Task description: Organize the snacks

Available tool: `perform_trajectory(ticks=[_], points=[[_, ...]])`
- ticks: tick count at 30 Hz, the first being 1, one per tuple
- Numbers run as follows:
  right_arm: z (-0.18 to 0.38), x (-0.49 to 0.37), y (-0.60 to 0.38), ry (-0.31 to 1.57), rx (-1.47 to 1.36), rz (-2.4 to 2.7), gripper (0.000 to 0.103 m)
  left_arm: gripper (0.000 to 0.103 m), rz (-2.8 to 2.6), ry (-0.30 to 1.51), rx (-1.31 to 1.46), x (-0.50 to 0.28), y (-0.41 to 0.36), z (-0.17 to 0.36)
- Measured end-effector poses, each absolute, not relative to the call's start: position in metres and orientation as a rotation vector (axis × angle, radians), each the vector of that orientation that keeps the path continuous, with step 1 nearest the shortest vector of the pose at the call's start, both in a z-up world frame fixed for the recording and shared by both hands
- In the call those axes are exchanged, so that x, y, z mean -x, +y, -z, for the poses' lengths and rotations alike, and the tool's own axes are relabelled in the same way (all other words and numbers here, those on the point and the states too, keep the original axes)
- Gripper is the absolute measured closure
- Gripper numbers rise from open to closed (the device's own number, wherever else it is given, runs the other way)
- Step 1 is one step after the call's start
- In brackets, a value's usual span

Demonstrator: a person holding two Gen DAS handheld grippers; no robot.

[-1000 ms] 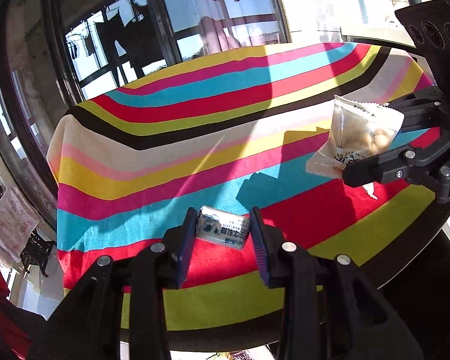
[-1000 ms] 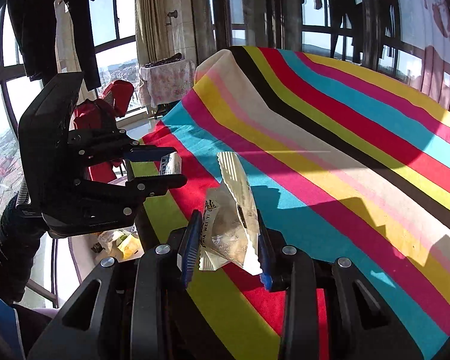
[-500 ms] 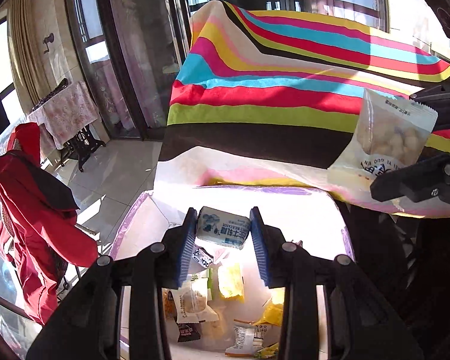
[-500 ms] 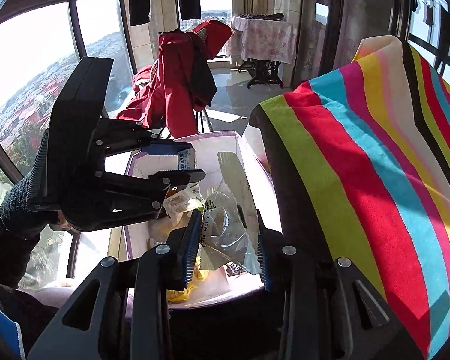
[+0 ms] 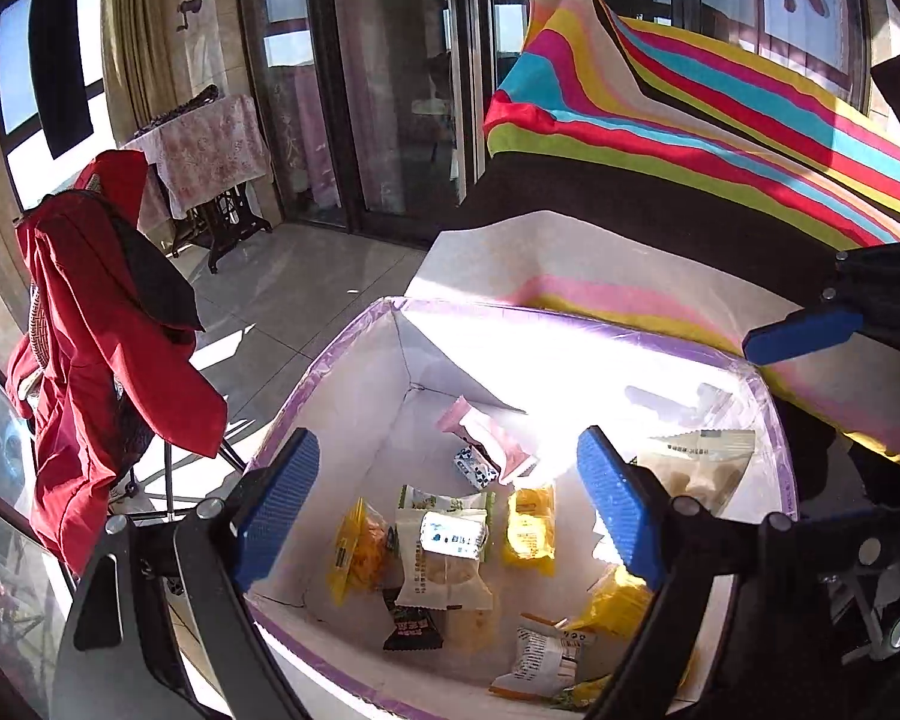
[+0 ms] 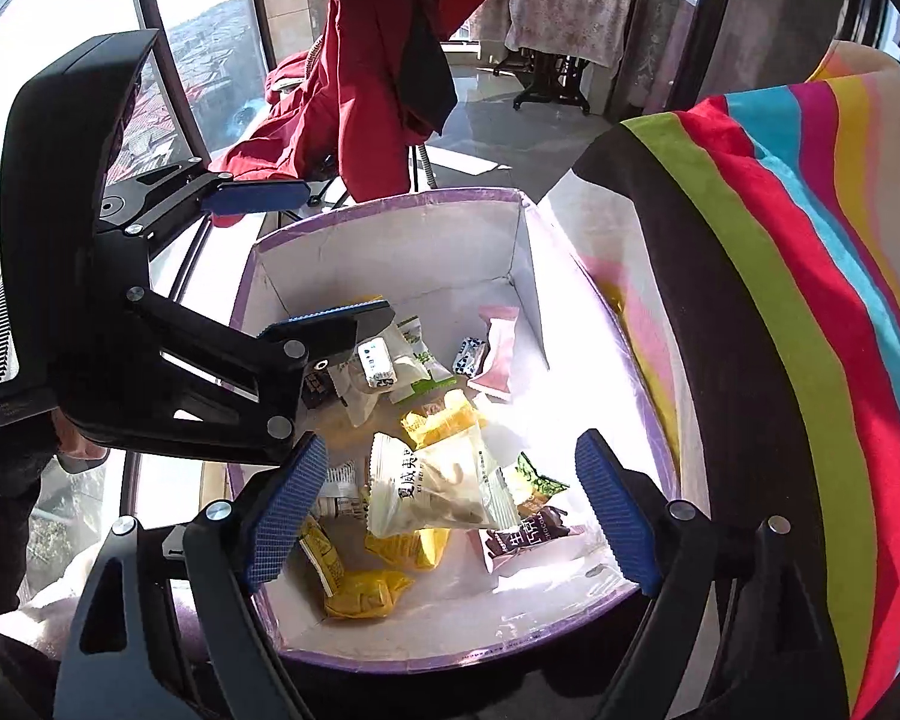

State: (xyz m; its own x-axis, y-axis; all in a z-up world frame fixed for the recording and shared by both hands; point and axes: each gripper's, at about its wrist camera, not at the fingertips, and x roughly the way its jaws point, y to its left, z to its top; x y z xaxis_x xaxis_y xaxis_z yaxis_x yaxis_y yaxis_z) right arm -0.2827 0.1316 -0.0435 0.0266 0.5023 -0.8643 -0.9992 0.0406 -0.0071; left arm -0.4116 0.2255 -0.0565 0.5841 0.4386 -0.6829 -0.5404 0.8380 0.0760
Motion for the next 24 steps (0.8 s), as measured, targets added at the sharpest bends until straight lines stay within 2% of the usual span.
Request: perform_trajectory(ticks=[2,7,10,13,18,24], points=[[0.043,0.278,0.129,0.864,0.763,-1.369,0.017,0.002,-0.609,0.724,0.165,0.415,0.228,0.05],[0.042,0.275,0.126,0.917,0.781,-1.304,0.017,0.002,-0.809,0.645,0.226,0.42,0.231,0.025],[0.042,0.274,0.127,0.942,0.767,-1.289,0.017,0.002,-1.002,0.748,0.231,0.412,0.233,0.025],[0.044,0.272,0.128,0.969,0.75,-1.284,0.017,0.002,-0.953,0.871,0.266,0.399,0.236,0.038],[0.054,0.269,0.129,0.977,0.757,-1.226,0.017,0.002,-0.866,0.949,0.393,0.393,0.234,0.062],[0.075,0.265,0.126,1.028,0.774,-1.156,0.017,0.002,-0.854,0.968,0.409,0.392,0.231,0.072]])
